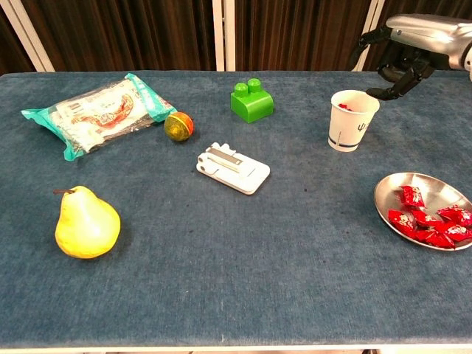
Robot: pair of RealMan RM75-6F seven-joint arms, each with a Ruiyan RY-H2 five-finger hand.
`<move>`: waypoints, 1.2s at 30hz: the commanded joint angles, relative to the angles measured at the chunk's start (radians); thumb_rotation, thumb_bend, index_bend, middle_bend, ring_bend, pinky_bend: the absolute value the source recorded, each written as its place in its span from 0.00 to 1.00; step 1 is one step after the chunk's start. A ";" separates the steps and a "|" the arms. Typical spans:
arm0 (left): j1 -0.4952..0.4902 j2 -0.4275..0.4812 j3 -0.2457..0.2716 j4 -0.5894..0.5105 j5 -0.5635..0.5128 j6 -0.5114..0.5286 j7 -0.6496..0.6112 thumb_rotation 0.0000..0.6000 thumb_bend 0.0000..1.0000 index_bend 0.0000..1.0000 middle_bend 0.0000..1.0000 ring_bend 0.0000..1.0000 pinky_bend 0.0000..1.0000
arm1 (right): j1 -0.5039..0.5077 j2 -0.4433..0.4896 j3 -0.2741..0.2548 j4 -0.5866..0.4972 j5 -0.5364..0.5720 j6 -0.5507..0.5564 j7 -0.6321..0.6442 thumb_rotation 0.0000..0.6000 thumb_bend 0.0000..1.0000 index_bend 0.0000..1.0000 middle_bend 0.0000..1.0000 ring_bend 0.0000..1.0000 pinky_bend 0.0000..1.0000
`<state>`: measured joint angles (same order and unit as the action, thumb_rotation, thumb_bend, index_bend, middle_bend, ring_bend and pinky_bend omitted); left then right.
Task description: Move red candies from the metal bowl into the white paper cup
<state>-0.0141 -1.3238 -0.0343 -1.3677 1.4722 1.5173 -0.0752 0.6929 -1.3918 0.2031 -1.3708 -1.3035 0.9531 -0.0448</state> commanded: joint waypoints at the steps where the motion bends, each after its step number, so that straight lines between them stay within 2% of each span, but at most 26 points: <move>1: 0.000 -0.001 0.000 0.002 0.000 0.000 -0.001 1.00 0.00 0.00 0.00 0.00 0.00 | -0.073 0.083 -0.094 -0.097 -0.120 0.085 -0.002 1.00 0.48 0.47 0.91 1.00 1.00; 3: -0.002 -0.002 0.000 0.003 0.003 -0.001 -0.002 1.00 0.00 0.00 0.00 0.00 0.00 | -0.100 0.106 -0.146 -0.111 -0.165 0.098 -0.025 1.00 0.45 0.49 0.91 1.00 1.00; 7: -0.006 -0.004 0.000 0.003 0.011 0.002 -0.002 1.00 0.00 0.00 0.00 0.00 0.00 | -0.133 0.109 -0.215 -0.092 -0.203 0.095 -0.079 1.00 0.43 0.50 0.91 1.00 1.00; 11: -0.007 -0.004 0.000 -0.001 0.015 0.003 0.000 1.00 0.00 0.00 0.00 0.00 0.00 | -0.149 0.087 -0.249 -0.052 -0.205 0.068 -0.088 1.00 0.43 0.52 0.91 1.00 1.00; 18: -0.006 0.001 0.000 -0.011 0.017 0.010 0.008 1.00 0.00 0.00 0.00 0.00 0.00 | -0.150 0.037 -0.253 0.012 -0.203 0.040 -0.087 1.00 0.44 0.50 0.91 1.00 1.00; 31: 0.000 0.002 0.002 -0.008 0.012 0.012 0.005 1.00 0.00 0.00 0.00 0.00 0.00 | -0.137 -0.006 -0.243 0.049 -0.214 0.021 -0.083 1.00 0.43 0.50 0.91 1.00 1.00; 36: 0.003 -0.001 0.003 0.000 0.009 0.012 -0.001 1.00 0.00 0.00 0.00 0.00 0.00 | -0.132 -0.019 -0.242 0.061 -0.209 0.004 -0.088 1.00 0.44 0.55 0.91 1.00 1.00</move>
<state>-0.0113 -1.3239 -0.0314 -1.3685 1.4814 1.5289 -0.0758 0.5602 -1.4091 -0.0391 -1.3117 -1.5136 0.9591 -0.1314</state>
